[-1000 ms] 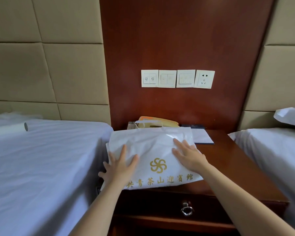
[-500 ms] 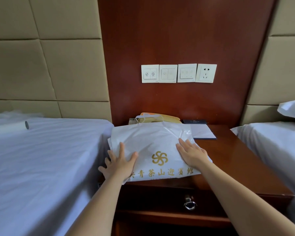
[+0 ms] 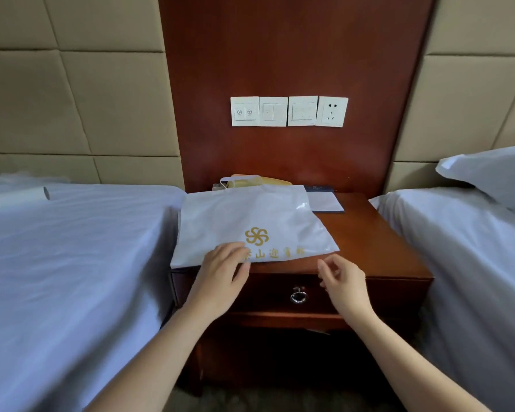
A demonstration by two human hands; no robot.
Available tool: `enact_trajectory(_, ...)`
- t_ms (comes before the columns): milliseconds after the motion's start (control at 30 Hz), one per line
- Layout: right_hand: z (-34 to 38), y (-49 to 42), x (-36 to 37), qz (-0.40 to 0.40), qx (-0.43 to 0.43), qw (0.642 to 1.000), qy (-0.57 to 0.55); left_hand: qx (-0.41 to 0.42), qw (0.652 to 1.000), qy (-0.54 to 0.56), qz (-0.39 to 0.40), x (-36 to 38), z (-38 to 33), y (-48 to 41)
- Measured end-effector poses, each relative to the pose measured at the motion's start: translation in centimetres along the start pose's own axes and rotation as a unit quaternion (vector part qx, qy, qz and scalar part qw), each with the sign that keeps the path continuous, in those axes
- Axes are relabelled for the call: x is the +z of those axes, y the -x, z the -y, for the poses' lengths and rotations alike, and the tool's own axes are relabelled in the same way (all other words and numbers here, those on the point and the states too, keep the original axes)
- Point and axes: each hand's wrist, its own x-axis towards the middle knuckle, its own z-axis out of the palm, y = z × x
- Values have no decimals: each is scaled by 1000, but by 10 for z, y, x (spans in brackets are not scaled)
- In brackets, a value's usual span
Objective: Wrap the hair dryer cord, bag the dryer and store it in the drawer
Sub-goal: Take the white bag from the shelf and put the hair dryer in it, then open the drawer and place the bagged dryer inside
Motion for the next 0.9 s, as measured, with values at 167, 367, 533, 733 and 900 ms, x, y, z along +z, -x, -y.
enact_trajectory(167,-44,31,29,87,175,978,-78,-27,985,-59,161,21,-14,39)
enact_trajectory(367,-42,18,54,77,350,892,-274,-93,960,-104,243,26,-12,47)
enact_trajectory(533,-40,15,60,106,329,903,-254,-88,965,-103,226,28,-19,44)
enact_trajectory(733,-41,43,44,140,304,920,-206,-94,956,-164,226,26,-24,58)
enact_trajectory(900,-26,79,-1,207,184,961,-12,-104,955,-123,249,13,-46,69)
